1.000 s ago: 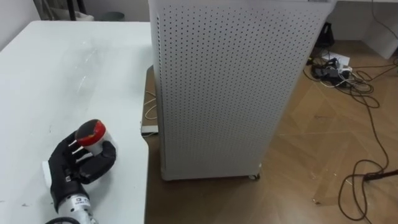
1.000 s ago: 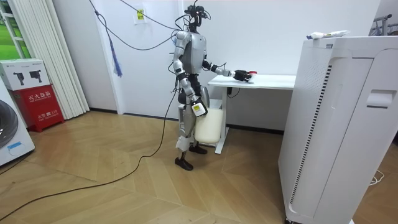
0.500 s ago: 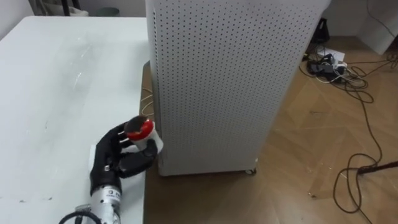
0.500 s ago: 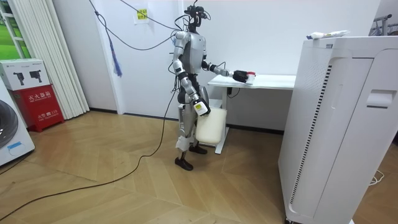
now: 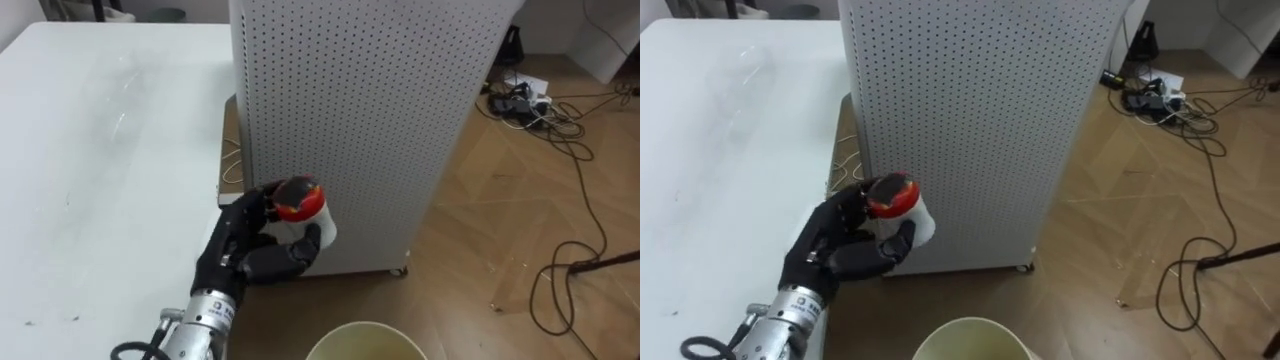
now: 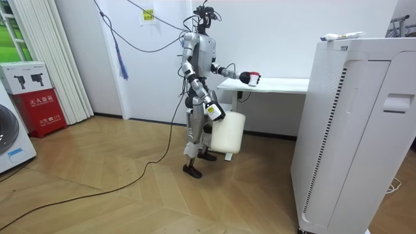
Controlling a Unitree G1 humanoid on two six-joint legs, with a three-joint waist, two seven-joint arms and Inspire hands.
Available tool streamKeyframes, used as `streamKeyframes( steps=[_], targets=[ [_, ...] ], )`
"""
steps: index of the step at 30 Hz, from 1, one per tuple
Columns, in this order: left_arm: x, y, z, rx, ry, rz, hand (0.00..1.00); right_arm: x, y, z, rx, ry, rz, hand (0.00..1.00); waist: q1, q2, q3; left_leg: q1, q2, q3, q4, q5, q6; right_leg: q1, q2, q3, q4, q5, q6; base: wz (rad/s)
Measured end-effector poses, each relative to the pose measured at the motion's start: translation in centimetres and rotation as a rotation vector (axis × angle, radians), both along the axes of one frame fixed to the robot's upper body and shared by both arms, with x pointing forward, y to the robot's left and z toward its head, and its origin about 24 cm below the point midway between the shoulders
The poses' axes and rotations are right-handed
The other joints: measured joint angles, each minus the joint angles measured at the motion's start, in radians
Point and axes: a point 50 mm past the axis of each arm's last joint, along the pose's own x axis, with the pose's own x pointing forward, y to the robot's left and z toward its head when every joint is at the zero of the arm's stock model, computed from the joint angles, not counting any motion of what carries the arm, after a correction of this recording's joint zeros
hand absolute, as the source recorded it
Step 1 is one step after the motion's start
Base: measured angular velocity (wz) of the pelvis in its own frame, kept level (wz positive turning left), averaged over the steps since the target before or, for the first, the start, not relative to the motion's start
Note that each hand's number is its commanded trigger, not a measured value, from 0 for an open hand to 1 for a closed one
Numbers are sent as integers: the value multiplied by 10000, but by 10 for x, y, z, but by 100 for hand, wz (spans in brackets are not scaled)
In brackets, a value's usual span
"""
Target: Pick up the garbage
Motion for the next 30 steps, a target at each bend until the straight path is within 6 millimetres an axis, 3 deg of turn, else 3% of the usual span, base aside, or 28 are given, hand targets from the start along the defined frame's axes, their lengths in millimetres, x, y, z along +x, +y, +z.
streamKeyframes(
  steps=[11,17,18,19,30],
  targets=[
    [-20,-11,-19,42,826,-1444,100,13,1,10,56,-595,-98,100,-14,108,-9,110,11,220,-126,1,0,-54,-3,154,-3,-1,0,-4],
    [-36,-10,-33,26,1482,-1791,100,24,-1,17,106,-901,31,100,-323,244,-41,261,2,326,-334,33,-15,-38,-3,290,4,-1,1,-7],
    [-37,-11,-35,56,1589,-1955,70,24,-2,18,124,-906,7,100,-344,244,-41,261,4,326,-342,37,-18,-42,-1,291,3,-1,1,0],
    [-37,-11,-35,66,1627,-2022,0,24,-2,18,140,-909,4,100,-356,245,-40,261,4,326,-342,38,-18,-44,-1,293,3,-2,1,0],
    [-39,-16,-31,326,1406,-2738,0,32,-3,23,167,-1164,47,100,-520,246,-37,248,-6,365,-431,39,-18,-129,-3,290,2,-2,1,0]
  ],
)
